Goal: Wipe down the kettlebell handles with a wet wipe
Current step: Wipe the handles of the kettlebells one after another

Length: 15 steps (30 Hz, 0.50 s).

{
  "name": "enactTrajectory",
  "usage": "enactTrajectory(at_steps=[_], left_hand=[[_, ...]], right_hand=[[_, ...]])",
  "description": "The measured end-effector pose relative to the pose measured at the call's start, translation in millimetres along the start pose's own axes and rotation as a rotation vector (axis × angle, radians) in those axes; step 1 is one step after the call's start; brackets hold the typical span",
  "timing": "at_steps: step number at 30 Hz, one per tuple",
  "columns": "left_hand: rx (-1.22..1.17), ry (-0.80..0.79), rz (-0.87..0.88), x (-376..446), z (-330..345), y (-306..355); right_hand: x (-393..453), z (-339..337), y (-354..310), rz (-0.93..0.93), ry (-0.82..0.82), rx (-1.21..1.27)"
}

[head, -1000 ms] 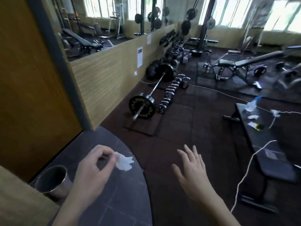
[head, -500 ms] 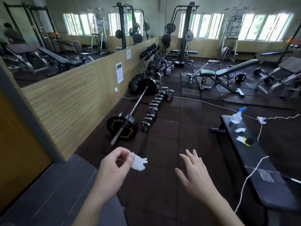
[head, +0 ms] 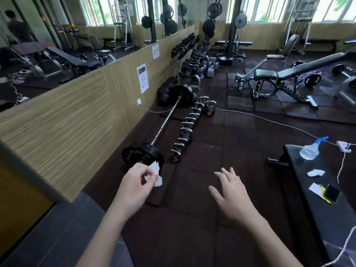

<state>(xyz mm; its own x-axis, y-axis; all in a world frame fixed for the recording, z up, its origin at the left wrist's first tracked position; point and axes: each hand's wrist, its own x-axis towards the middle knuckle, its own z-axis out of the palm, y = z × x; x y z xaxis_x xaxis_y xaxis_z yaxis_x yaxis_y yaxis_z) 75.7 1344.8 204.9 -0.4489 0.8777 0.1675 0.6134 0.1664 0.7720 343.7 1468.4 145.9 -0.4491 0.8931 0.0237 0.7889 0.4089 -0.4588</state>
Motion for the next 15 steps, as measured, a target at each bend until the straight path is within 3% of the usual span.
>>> enactTrajectory(at_steps=[15], left_hand=[[-0.214,0.254,-0.348,252.4,203.9,26.2]], right_hand=[[331.5,-47.0,160.9,-0.188,-0.2,-0.083]])
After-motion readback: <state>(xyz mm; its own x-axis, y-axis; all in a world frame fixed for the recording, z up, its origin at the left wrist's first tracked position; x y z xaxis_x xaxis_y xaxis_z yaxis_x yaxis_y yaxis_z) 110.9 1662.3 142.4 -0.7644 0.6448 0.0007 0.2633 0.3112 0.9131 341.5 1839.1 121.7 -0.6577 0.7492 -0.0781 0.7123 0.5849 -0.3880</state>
